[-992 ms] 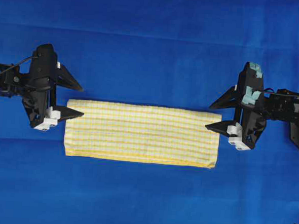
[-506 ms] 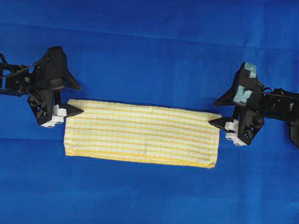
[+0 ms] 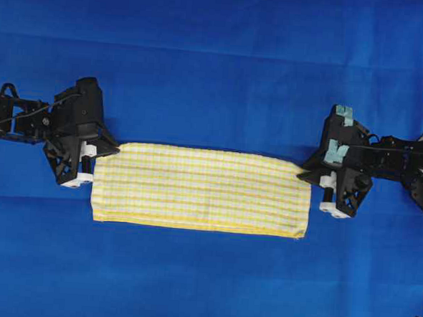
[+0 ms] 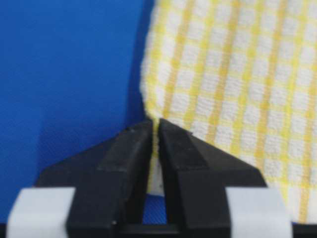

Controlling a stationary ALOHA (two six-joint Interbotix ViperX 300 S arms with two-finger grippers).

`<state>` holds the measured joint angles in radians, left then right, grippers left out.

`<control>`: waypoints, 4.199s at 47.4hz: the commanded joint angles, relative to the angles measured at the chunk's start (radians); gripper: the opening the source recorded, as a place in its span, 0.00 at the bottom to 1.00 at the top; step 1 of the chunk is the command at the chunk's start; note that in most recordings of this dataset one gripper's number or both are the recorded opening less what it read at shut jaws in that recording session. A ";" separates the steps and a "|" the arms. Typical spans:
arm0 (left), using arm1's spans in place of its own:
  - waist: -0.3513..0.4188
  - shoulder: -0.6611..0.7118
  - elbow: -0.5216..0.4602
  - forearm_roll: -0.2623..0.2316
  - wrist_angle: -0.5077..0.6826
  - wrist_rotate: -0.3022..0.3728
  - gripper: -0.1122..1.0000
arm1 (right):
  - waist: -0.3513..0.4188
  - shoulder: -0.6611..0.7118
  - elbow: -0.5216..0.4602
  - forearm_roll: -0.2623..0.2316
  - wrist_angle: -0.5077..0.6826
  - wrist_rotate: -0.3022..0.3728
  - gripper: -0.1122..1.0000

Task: Fold the yellow towel.
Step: 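Grasp the folded towel's left and right ends with both grippers and lift, then rotate the lifted towel strip to vertical, right gripper at top, left at bottom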

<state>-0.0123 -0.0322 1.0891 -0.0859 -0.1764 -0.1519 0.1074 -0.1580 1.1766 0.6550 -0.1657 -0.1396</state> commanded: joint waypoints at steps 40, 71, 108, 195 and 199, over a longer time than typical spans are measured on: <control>0.012 -0.407 -0.084 0.008 0.290 0.011 0.13 | -0.066 -0.362 -0.040 -0.015 0.147 -0.055 0.14; -0.144 -0.502 -0.054 0.000 0.104 -0.003 0.13 | -0.325 -0.305 -0.164 -0.130 0.225 -0.087 0.14; -0.296 -0.063 -0.351 -0.006 -0.103 -0.002 0.13 | -0.640 -0.064 -0.423 -0.268 0.198 -0.089 0.14; -0.258 0.178 -0.466 -0.117 -0.239 -0.005 0.14 | -0.632 0.290 -0.767 -0.370 0.267 -0.103 0.14; -0.258 0.178 -0.459 -0.117 -0.239 -0.005 0.16 | -0.627 0.307 -0.782 -0.371 0.279 -0.103 0.14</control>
<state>-0.2362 0.1810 0.6351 -0.2056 -0.4065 -0.1549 -0.5123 0.1549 0.4341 0.2884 0.1120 -0.2424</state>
